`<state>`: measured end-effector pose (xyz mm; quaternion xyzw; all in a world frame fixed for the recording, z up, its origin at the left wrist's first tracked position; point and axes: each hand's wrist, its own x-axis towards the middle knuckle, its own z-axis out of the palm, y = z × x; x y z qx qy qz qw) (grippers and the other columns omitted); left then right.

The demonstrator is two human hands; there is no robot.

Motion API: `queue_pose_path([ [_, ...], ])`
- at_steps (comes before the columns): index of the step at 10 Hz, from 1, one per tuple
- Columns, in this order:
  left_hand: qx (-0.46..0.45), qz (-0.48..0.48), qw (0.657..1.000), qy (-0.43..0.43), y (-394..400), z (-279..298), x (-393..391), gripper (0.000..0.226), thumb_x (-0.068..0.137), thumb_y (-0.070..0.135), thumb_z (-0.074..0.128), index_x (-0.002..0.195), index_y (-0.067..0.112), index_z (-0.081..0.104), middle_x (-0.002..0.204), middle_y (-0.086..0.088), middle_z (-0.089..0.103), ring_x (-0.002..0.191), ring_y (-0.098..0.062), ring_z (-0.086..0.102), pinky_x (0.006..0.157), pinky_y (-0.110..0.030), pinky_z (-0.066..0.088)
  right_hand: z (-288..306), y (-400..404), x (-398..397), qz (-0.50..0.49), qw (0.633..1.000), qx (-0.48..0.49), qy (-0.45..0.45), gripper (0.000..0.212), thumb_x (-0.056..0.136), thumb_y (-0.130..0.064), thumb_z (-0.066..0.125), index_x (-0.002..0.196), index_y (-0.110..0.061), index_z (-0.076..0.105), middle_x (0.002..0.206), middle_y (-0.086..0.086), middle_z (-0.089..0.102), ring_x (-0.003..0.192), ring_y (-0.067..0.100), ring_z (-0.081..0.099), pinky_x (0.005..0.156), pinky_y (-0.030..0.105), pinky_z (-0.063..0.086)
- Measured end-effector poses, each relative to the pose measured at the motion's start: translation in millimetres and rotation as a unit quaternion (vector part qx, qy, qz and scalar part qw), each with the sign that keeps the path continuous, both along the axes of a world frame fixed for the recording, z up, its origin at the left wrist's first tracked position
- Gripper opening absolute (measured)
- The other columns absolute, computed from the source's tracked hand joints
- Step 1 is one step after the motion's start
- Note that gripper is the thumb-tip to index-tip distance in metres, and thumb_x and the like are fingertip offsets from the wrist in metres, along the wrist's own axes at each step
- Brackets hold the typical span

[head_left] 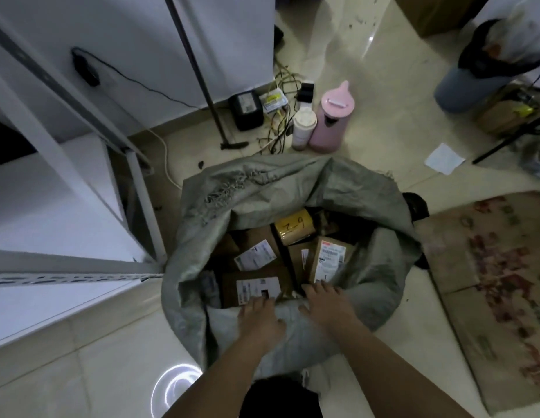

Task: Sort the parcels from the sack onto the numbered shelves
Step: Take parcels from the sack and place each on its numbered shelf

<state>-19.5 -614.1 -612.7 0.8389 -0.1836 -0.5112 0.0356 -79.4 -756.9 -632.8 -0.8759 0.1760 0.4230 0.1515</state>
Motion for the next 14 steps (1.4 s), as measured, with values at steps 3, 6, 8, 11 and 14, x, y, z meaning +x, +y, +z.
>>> queue_pose_path([
  [3,0.056,0.019,0.994,0.093,-14.5,-23.4,-15.9,0.044,0.102,0.035,0.030,0.137,0.015,0.045,0.138,-0.010,0.050,0.132,-0.028,0.042,0.111,-0.042,0.026,-24.6,-17.6,-44.1,0.012,0.993,0.046,0.103,0.044,0.100,-0.040,0.036,0.137,-0.016,0.045,0.133,0.010,0.056,0.120,0.028,0.055,0.095,0.034,0.042],
  [6,0.135,0.077,0.974,0.168,-4.0,-53.5,-25.2,0.052,0.100,0.030,0.041,0.144,0.004,0.034,0.147,-0.015,0.041,0.135,-0.029,0.040,0.108,-0.034,0.033,-52.0,-8.9,-29.4,-0.243,0.965,0.093,-0.036,0.058,0.092,-0.042,0.055,0.142,-0.019,0.036,0.142,0.007,0.039,0.127,0.026,0.046,0.102,0.037,0.042],
  [8,0.086,0.150,0.983,0.069,6.9,-66.7,-13.2,0.042,0.099,0.028,0.039,0.135,0.007,0.034,0.141,-0.016,0.036,0.125,-0.030,0.045,0.098,-0.033,0.038,-75.9,-0.5,4.5,-0.236,0.951,0.190,0.062,0.118,0.070,-0.055,0.077,0.154,-0.025,0.000,0.160,0.004,0.008,0.147,0.031,0.008,0.118,0.048,0.020],
  [11,0.059,0.223,0.968,0.099,15.6,-72.3,-7.2,0.045,0.096,0.031,0.044,0.134,0.008,0.040,0.140,-0.016,0.040,0.124,-0.031,0.046,0.101,-0.032,0.040,-77.5,2.0,6.5,-0.189,0.966,0.171,0.033,0.105,0.066,-0.051,0.080,0.148,-0.020,0.022,0.143,0.005,0.035,0.135,0.026,0.031,0.112,0.044,0.032],
  [14,-0.041,0.454,0.875,0.164,-3.5,22.1,7.0,0.046,0.095,0.036,0.048,0.132,0.009,0.048,0.134,-0.012,0.052,0.120,-0.029,0.051,0.103,-0.035,0.041,42.6,-1.0,-3.0,-0.339,0.913,0.137,-0.181,0.100,0.063,-0.037,0.085,0.142,-0.014,0.028,0.132,0.004,0.033,0.128,0.022,0.035,0.108,0.035,0.036],
])
